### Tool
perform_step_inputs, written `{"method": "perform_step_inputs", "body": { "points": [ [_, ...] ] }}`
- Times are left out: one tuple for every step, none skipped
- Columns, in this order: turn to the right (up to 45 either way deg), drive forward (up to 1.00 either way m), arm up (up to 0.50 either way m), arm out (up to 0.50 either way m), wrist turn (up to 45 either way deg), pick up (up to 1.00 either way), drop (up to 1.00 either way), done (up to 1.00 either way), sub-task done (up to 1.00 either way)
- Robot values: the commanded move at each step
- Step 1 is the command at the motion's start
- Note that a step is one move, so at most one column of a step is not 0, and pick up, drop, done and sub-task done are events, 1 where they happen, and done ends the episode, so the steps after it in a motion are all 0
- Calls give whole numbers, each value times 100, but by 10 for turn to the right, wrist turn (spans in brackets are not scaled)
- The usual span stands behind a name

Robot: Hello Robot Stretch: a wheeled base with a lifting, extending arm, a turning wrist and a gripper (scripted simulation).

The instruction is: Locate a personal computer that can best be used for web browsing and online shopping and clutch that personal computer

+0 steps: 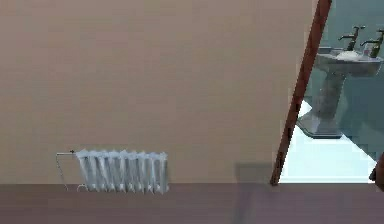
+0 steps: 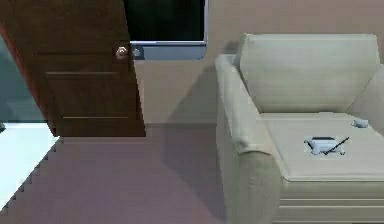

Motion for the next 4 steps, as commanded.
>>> {"method": "perform_step_inputs", "body": {
  "points": [
    [450, 0, 0, 0, 0, 0, 0, 0, 0],
    [210, 0, 0, 0, 0, 0, 0, 0, 0],
    [0, 20, 0, 0, 0, 0, 0, 0, 0],
    [-180, 0, 0, 0, 0, 0, 0, 0, 0]
  ]
}}
